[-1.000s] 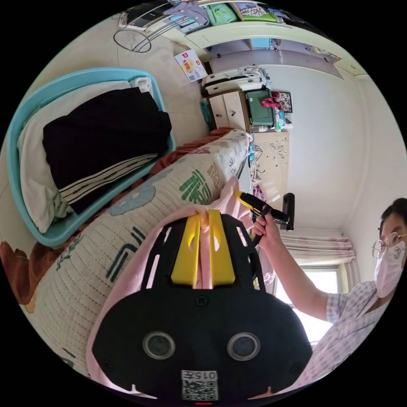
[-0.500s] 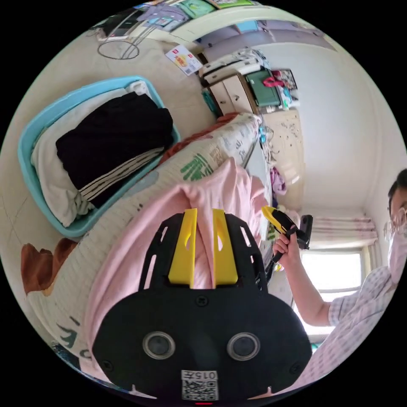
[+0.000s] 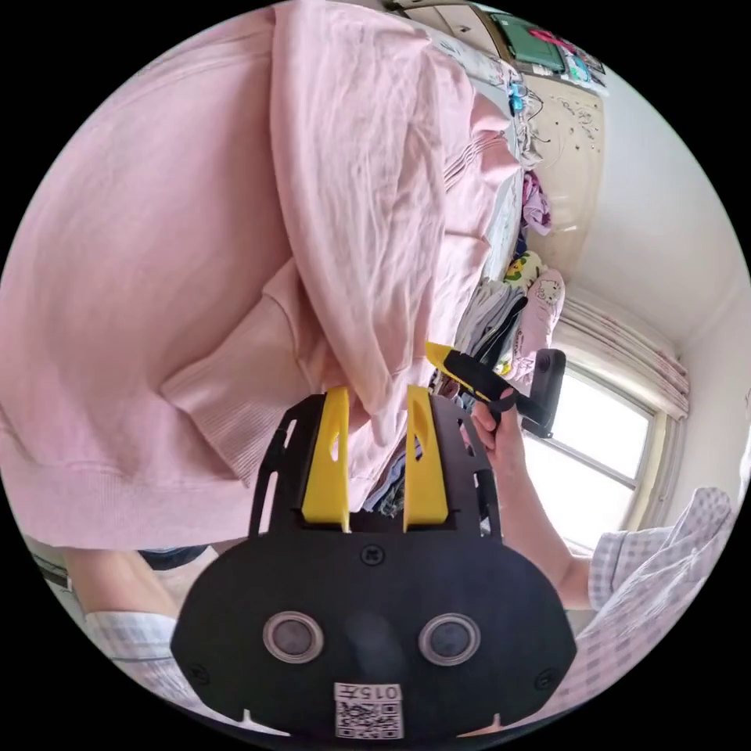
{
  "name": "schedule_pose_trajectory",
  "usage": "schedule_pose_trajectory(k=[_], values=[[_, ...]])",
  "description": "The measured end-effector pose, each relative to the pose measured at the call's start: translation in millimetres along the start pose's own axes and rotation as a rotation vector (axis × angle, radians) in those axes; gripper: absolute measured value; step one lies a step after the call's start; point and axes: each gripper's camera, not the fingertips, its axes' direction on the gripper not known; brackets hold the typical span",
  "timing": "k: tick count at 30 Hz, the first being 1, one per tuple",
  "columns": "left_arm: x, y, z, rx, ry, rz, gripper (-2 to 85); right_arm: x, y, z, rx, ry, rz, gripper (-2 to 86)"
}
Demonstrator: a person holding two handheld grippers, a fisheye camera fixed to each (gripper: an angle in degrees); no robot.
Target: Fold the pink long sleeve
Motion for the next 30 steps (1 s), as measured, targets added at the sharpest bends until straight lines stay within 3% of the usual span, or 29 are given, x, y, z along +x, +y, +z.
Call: schedule_pose_trajectory(k=[5,13,17,20,24,30], values=[[26,3,1,-0.001,-0.086,0.044,2.2,-8,6,-18,0.026,0.167,-0.066,0.2],[47,4,11,-0.046,-0.261,0.131,1.7,-10,9,-2,-0.049,0.313,-0.113,0.6],[51,-5,7,-0.213,-0.183,0.099,3.7,3,7,-17,-0.099,0.192,-0.085,4.6],[78,-17,-21,-0.314,-0.151,0.288,4.5,24,3,-56,0.003,0.117,-0.027,4.5],[130,-63,-94,-0.150,-0.316,0.533,7.0,49,-20,-122,0.228,0.165,0.005,6.6],[214,-178,-117,0.032,-0.517,0.823,10.9,64,-102,-164,0.352,0.259,-0.050,11.0]])
